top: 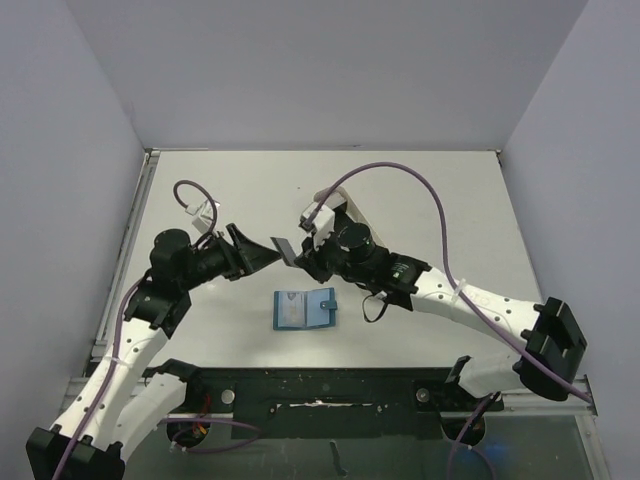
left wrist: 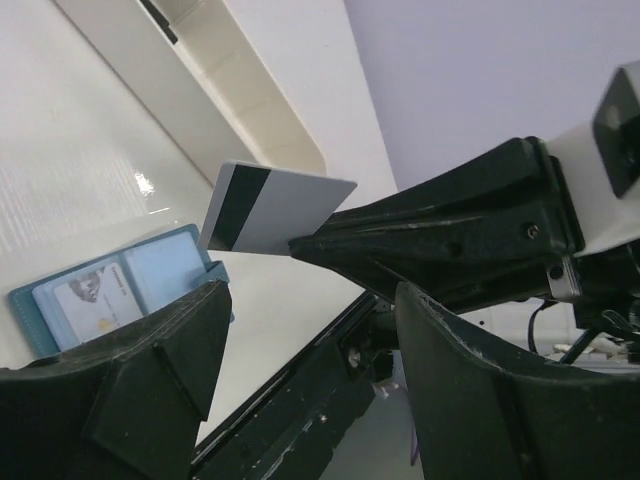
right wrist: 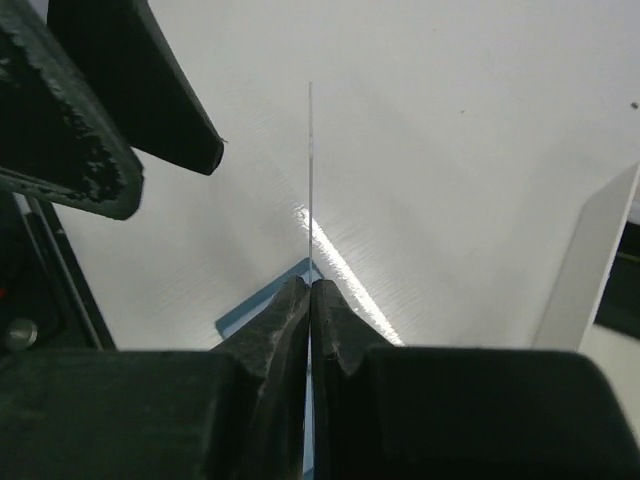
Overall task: Put the credit cards into the card holder
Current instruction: Pick up the credit card from the storage box.
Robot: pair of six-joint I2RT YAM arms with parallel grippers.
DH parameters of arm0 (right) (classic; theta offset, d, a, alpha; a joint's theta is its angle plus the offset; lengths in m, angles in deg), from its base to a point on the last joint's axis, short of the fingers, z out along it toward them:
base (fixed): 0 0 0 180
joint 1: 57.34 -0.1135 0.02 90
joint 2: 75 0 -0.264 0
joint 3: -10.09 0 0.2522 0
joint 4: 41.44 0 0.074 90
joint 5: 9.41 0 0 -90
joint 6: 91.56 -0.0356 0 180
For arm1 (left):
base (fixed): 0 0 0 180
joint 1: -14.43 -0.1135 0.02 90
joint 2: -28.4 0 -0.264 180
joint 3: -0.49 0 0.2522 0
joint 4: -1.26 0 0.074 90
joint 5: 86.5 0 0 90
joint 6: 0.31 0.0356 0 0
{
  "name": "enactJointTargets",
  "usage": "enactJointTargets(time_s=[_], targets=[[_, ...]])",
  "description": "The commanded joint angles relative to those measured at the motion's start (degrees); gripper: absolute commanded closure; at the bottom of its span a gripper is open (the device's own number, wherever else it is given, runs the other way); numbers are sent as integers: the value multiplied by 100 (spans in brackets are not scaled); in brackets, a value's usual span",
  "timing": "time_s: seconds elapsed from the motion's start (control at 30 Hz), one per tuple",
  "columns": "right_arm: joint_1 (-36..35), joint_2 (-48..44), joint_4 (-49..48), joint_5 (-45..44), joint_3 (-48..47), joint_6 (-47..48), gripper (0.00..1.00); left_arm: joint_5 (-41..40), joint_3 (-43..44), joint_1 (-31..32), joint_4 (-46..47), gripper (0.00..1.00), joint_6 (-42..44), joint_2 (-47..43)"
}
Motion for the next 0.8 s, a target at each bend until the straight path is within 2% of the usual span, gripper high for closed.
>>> enactJointTargets(time_s=[0.0,0.17,0.27,0.43,0.6,0.77], targets=[[22,-547,-487,-209,150,-2073,100,-46,232,-42,503,36,-486,-357],[79,-940,-1000,61,631,-3017,100,-97,95,-43,569,34,-660,-512],[202,-1089,-1440,555,882,-3518,100,4,64,-40,646,34,-723,-463],[261,-1222,-2163,1204,1313,-3929,100,215,39,-35,750,36,-746,-421],[315,-1137,-2741,1578,1622,-4370,100,530,-204,-38,1217,46,-1020,-413],[322,-946,-3207,1915,1685,-4596,100,708,-418,-38,1425,49,-1117,-321]])
